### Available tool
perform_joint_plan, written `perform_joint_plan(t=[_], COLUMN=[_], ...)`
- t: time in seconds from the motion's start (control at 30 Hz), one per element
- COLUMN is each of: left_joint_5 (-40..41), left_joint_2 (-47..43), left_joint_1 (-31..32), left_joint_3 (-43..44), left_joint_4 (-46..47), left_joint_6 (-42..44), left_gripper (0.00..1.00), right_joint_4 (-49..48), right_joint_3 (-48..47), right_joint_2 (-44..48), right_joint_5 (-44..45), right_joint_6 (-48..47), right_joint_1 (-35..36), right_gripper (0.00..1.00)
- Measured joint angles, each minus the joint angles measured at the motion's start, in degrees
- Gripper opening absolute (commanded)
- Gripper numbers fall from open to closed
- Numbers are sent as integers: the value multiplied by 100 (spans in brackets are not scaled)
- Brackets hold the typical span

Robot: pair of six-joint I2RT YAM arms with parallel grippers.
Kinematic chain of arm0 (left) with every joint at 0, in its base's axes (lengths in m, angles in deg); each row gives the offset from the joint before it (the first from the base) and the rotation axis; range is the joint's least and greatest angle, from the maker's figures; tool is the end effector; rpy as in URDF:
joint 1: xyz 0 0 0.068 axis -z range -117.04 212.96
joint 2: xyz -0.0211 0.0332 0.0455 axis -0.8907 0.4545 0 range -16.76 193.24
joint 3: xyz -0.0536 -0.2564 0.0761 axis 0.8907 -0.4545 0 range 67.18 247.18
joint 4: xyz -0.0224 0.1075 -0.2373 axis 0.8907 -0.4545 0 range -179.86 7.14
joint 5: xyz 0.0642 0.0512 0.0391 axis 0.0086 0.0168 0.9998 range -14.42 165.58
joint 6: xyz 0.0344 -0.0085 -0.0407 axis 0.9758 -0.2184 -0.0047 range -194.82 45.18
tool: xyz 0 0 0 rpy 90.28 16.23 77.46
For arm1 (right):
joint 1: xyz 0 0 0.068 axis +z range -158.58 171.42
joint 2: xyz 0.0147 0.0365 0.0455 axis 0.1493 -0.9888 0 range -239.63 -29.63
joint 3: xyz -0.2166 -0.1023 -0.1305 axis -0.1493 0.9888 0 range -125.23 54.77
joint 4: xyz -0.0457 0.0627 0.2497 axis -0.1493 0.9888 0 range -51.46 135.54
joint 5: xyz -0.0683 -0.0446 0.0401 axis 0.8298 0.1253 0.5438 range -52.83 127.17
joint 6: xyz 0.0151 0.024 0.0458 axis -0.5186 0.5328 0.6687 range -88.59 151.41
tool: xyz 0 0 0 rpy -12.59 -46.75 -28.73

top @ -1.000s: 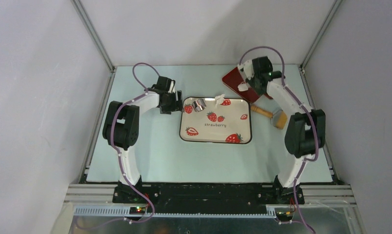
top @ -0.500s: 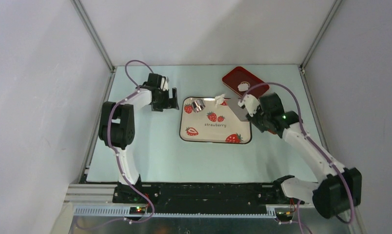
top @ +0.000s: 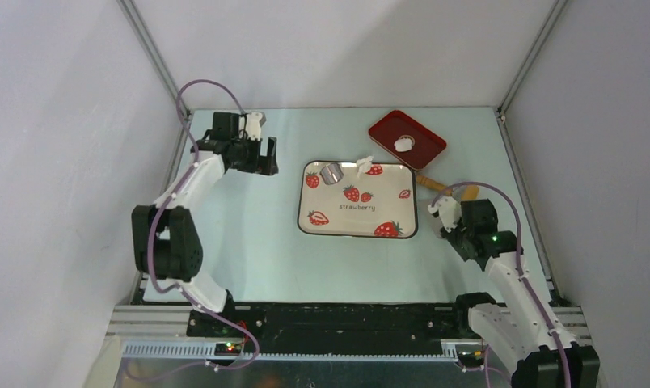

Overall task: Roll out the dumpling wrappers from the dough
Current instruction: Place the spatula at the center of the board.

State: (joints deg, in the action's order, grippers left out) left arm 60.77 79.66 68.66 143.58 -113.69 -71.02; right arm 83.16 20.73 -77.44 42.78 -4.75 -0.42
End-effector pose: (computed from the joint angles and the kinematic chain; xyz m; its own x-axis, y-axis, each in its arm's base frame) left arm 0.3660 -0.0457 0.2642 -0.7530 0.1394 -0.6431 0.3071 0.9388 -0.1560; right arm 0.1513 0.0182 0.2159 -0.6270 -0.6833 -0.3740 -0.5707 0.7298 -0.3764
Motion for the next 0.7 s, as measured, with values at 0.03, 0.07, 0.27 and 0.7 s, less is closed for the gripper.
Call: perform_joint_plan(t=[0.03, 0.07, 0.27, 0.7], left_joint_5=[-26, -55, -216, -330], left_joint_2=[-212, -420, -1362, -2640], left_joint_1=[-9, -17, -66, -354], left_joint_3=[-131, -273, -918, -1158], left_joint_4=[-37, -70, -505, -1355], left_joint_6=[81, 149, 584, 1202], left_gripper=[100, 100, 100, 100], right_joint_4=[-17, -7, -20, 402], right_joint_3=[61, 127, 407, -315], right_joint_2=[63, 118, 356, 914], right_joint_5=[2, 17, 79, 291], right_joint_6=[-35, -72, -184, 4], right_joint_1=[-94, -168, -258, 92], right_gripper=[0, 0, 35, 99])
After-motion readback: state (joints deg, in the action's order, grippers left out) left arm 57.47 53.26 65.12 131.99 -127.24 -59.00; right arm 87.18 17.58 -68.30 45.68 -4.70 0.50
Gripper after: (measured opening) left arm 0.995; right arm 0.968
